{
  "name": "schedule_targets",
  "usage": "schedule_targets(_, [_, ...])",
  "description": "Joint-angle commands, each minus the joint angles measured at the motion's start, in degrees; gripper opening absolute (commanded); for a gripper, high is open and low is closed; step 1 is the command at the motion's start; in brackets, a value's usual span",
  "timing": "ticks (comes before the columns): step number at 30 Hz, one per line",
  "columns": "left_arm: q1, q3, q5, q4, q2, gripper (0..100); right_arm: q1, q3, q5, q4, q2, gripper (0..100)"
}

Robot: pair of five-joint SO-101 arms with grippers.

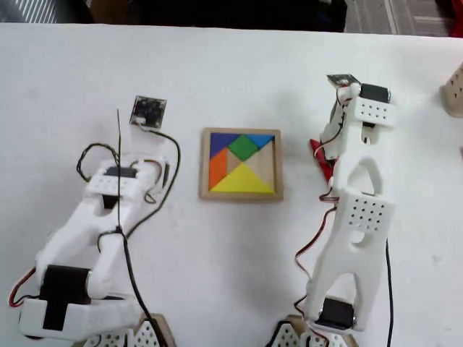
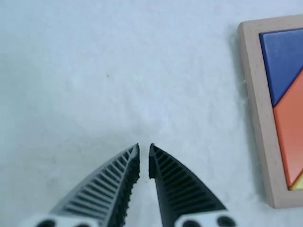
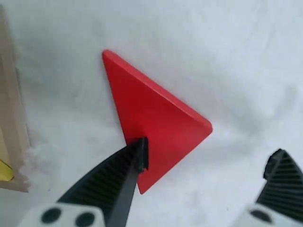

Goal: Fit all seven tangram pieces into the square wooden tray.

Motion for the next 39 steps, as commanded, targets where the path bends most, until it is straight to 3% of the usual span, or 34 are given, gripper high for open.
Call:
schedule_targets(1, [-0.2, -0.5, -0.5, -1.5, -2.5, 6, -1.7, -2.0, 0.4, -0.9, 1.0, 37.6])
schedule_targets(20, [-0.2, -0.5, -0.5, -1.5, -2.5, 6, -3.6, -4.8, -0.2, 1.7, -4.9, 37.6])
schedule_targets(30, [-0.2, -0.6, -0.5, -1.5, -2.5, 6, -4.4, 2.9, -0.2, 1.2, -10.8, 37.6])
schedule_targets(39, [-0.2, -0.6, -0.5, -1.5, -2.5, 6, -3.9, 2.8, -0.1, -2.5, -6.0, 37.6])
